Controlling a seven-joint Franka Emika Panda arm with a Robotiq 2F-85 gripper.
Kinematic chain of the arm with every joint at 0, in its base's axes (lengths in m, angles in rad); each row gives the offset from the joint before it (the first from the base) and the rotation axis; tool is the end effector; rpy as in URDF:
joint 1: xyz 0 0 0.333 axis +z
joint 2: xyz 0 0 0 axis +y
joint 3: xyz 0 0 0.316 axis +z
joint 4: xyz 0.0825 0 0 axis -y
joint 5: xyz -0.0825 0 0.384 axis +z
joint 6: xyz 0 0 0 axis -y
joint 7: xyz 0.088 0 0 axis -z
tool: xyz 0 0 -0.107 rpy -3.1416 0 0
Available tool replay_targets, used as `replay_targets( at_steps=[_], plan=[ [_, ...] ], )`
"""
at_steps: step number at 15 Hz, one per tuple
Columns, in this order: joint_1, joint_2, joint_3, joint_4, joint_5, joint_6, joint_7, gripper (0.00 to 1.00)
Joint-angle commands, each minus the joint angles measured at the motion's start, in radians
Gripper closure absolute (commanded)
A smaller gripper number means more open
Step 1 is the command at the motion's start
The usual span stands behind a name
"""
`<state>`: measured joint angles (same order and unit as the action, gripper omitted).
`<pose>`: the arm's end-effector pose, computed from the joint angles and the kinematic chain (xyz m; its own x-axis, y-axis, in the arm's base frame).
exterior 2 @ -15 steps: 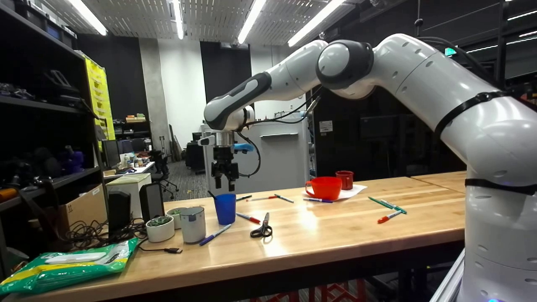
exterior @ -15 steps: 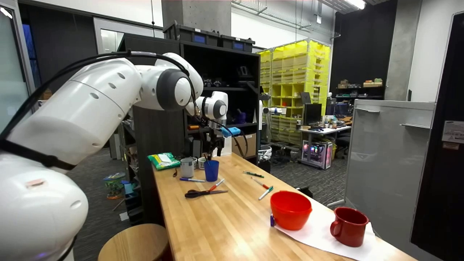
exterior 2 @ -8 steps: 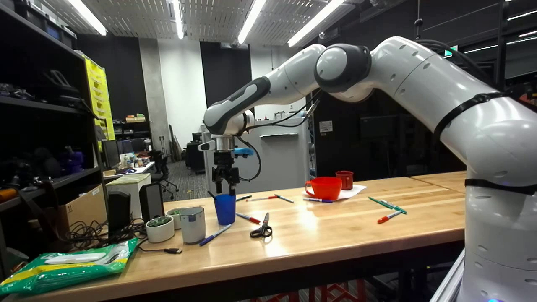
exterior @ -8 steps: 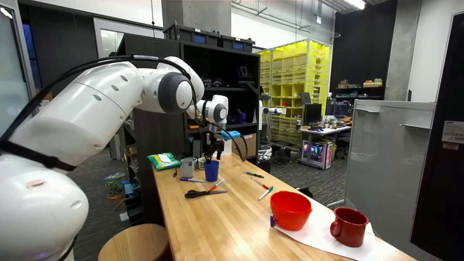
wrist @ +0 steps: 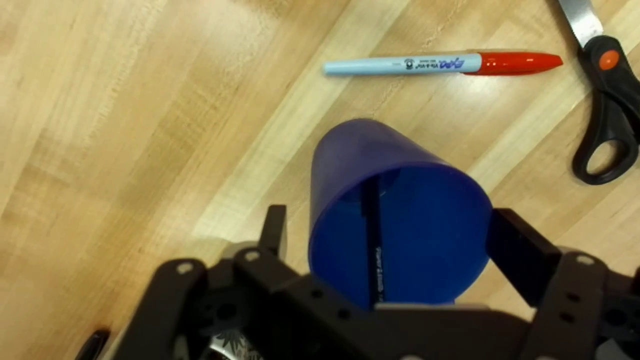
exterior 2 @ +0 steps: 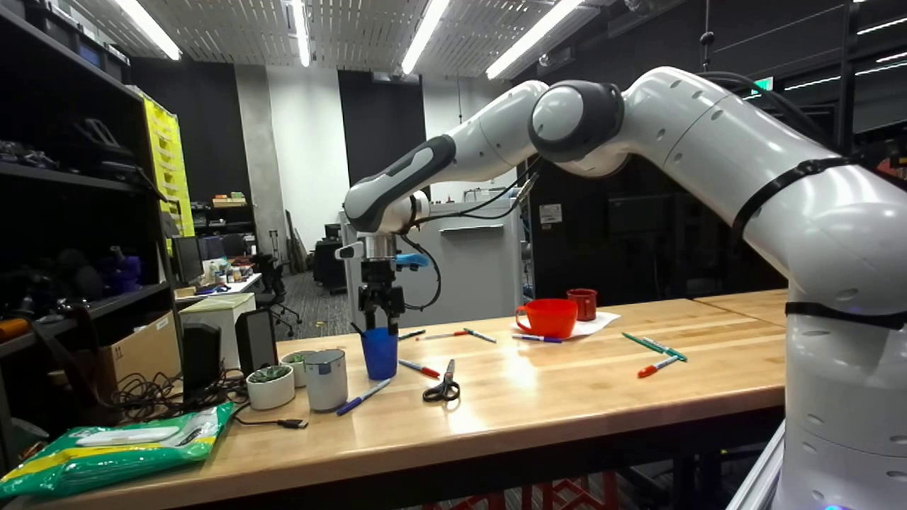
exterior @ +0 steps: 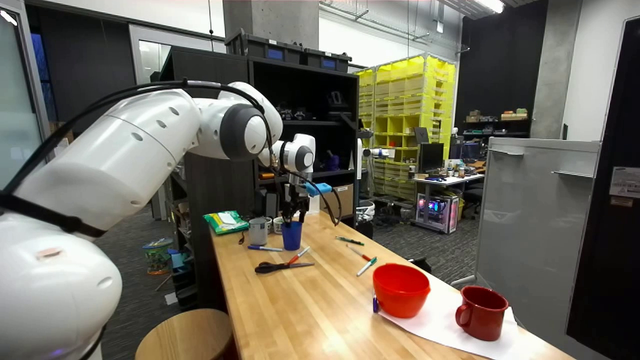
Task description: Pick up the black pen, put it in the blue cup and move the cup to the right
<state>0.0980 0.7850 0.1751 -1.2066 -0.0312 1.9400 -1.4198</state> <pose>0.7299 0.1657 0.3110 -0.0832 0.9927 0.0873 0.9945 0.0883 -0.0561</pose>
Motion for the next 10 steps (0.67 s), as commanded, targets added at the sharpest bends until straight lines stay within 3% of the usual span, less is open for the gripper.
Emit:
replay_targets(
  at_steps=[1, 10],
  plan=[
    [0.01, 0.025, -0.001, 0.042, -0.008, -0.023, 0.015, 0.0],
    [0.021, 0.036, -0.004, 0.076, -0.019, -0.017, 0.018, 0.0]
  ],
)
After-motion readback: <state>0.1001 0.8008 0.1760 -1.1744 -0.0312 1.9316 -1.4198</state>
